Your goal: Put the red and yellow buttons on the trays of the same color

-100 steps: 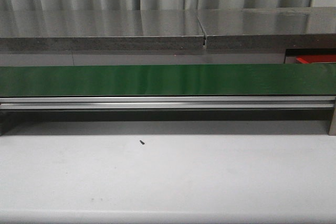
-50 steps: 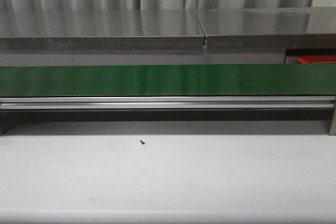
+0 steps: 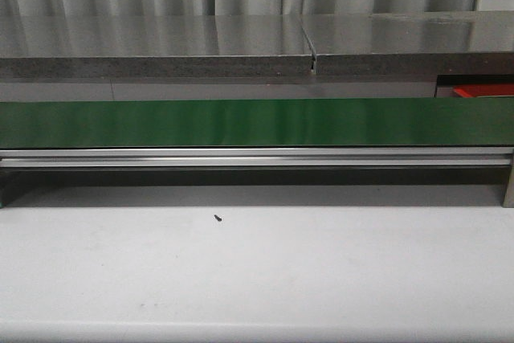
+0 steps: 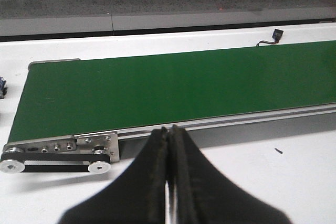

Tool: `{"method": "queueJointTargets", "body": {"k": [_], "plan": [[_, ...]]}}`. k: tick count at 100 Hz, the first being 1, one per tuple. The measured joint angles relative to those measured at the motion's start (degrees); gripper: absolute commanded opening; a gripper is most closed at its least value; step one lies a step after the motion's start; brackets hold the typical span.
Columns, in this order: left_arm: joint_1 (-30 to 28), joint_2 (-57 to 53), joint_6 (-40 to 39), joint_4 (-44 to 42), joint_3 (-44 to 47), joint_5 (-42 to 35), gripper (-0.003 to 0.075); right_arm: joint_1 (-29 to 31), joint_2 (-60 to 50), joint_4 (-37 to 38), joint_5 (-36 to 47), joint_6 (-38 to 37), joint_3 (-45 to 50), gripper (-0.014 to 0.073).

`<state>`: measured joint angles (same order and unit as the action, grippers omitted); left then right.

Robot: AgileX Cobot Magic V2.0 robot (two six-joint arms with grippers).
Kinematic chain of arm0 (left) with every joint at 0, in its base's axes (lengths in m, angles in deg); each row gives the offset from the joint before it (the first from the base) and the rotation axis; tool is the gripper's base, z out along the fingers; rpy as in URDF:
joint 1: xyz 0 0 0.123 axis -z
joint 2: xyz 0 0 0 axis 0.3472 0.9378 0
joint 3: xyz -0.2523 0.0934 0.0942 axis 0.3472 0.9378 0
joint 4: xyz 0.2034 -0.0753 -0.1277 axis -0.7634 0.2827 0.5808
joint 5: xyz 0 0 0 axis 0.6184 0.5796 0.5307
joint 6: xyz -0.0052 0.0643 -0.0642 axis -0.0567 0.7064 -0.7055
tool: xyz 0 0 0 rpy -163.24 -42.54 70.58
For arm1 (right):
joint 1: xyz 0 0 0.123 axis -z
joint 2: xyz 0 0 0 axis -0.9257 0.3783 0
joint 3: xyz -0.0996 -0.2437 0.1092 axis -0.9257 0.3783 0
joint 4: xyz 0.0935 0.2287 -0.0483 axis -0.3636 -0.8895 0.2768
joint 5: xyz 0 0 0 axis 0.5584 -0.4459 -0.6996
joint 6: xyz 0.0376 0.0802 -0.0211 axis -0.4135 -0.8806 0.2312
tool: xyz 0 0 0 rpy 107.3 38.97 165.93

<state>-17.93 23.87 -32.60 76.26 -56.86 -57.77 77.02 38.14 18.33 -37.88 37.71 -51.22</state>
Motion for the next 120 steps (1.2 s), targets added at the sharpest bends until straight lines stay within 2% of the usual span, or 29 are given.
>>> {"method": "queueJointTargets", "body": {"k": [17, 38, 39, 79, 84, 91, 103, 108, 113, 120], "plan": [[0.0, 0.0, 0.0, 0.0, 0.0, 0.0, -0.0019, -0.38, -3.39, 0.0, -0.91, 0.0, 4.61, -0.0103], [0.0, 0.0, 0.0, 0.0, 0.0, 0.0, -0.0019, -0.38, -3.89, 0.0, -1.19, 0.0, 5.7, -0.0098], [0.0, 0.0, 0.0, 0.0, 0.0, 0.0, -0.0019, -0.38, -3.89, 0.0, -1.19, 0.0, 5.7, -0.0067], [0.0, 0.0, 0.0, 0.0, 0.0, 0.22, -0.0003, -0.38, -3.89, 0.0, -1.42, 0.03, 5.7, -0.0067], [0.0, 0.0, 0.0, 0.0, 0.0, 0.38, 0.0039, -0.38, -3.89, 0.0, -1.42, 0.03, 5.7, -0.0067], [0.0, 0.0, 0.0, 0.0, 0.0, 0.63, 0.0155, -0.38, -3.89, 0.0, -1.42, 0.03, 5.7, -0.0067], [0.0, 0.0, 0.0, -0.08, 0.0, 1.82, 0.0461, -0.38, -3.89, 0.0, -1.42, 0.03, 5.7, -0.0067], [0.0, 0.0, 0.0, -0.22, -0.36, 2.13, 0.0553, -0.38, -3.89, 0.0, -1.42, 0.03, 5.7, -0.0067], [0.0, 0.0, 0.0, -0.35, -1.12, 2.24, 0.0596, -0.38, -3.89, 0.0, -1.42, 0.03, 5.7, -0.0067], [0.0, 0.0, 0.0, -0.35, -2.56, 2.24, 0.0594, -0.38, -3.89, 0.0, -1.42, 0.13, 5.7, -0.0067]]}}
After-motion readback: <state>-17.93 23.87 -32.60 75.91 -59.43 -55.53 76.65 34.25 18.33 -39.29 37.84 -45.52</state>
